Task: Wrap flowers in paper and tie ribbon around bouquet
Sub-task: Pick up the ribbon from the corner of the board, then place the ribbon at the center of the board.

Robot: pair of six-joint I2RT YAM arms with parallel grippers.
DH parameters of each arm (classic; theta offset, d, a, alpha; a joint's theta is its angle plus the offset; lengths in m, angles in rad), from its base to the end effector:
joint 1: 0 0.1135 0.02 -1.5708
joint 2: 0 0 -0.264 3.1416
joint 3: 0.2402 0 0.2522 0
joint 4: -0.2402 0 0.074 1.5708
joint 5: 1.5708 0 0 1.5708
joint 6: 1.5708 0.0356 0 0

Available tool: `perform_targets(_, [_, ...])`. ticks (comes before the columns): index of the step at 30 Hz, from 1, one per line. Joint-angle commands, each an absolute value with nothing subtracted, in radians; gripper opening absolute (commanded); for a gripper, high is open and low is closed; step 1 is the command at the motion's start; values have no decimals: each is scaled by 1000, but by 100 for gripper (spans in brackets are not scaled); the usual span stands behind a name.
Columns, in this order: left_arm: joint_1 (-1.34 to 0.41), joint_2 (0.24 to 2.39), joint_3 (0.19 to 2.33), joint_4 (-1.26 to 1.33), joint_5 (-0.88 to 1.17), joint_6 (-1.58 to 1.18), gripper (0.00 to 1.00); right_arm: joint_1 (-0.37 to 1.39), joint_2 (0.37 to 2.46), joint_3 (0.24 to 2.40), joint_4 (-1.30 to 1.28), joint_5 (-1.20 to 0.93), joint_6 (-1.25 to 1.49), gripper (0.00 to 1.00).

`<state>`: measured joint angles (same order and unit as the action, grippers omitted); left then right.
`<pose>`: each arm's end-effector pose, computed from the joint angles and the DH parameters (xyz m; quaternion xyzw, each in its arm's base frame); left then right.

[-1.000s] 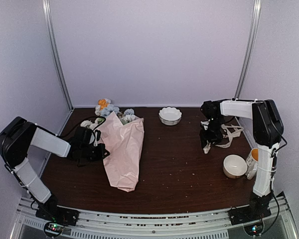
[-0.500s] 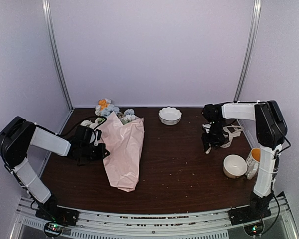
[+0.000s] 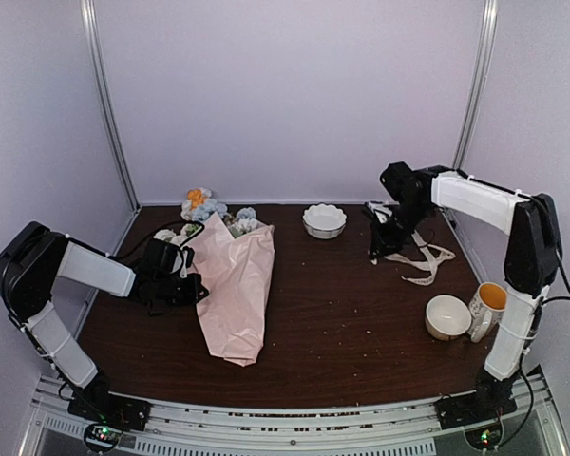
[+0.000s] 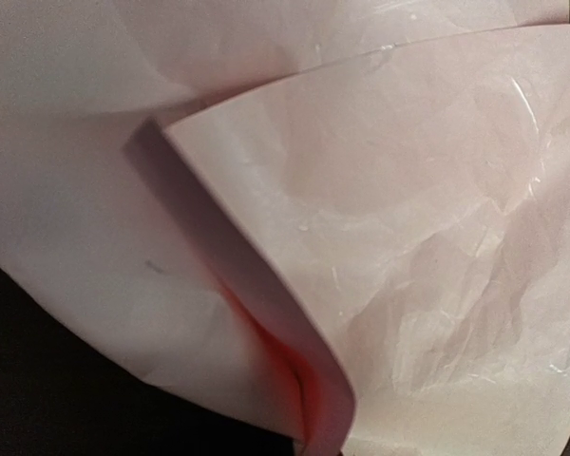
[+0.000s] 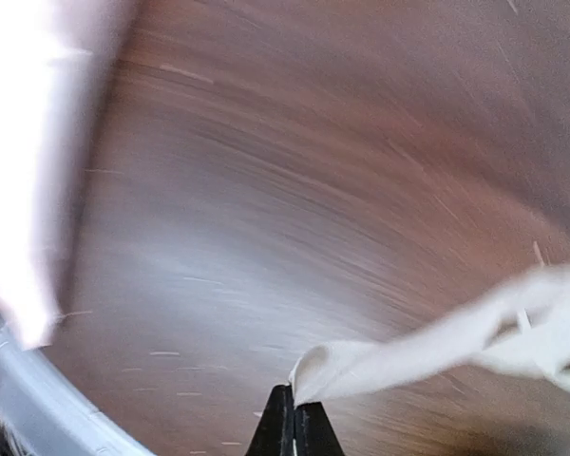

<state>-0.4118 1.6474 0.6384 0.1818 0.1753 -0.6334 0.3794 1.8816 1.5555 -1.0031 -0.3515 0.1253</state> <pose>0.2681 -0.1239 0.1211 -0.0710 0.9259 -0.2513 0.2729 0.3463 0.1513 0.2389 -0.1447 0.9669 0.1977 0.0716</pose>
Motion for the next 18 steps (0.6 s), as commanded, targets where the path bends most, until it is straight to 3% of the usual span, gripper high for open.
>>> perform_targets(1, [-411, 1651, 630, 89, 118, -602, 0, 581, 1644, 1817, -1013, -800, -33, 0])
perform_targets(5, [-411, 1648, 617, 98, 115, -609, 0, 746, 1443, 1864, -936, -937, -165, 0])
perform_targets(11, [-411, 1649, 619, 92, 111, -605, 0, 741, 1130, 1542, -559, -876, -40, 0])
perform_targets(18, [-410, 1641, 627, 78, 109, -597, 0, 723, 1225, 1486, -643, -734, 9, 0])
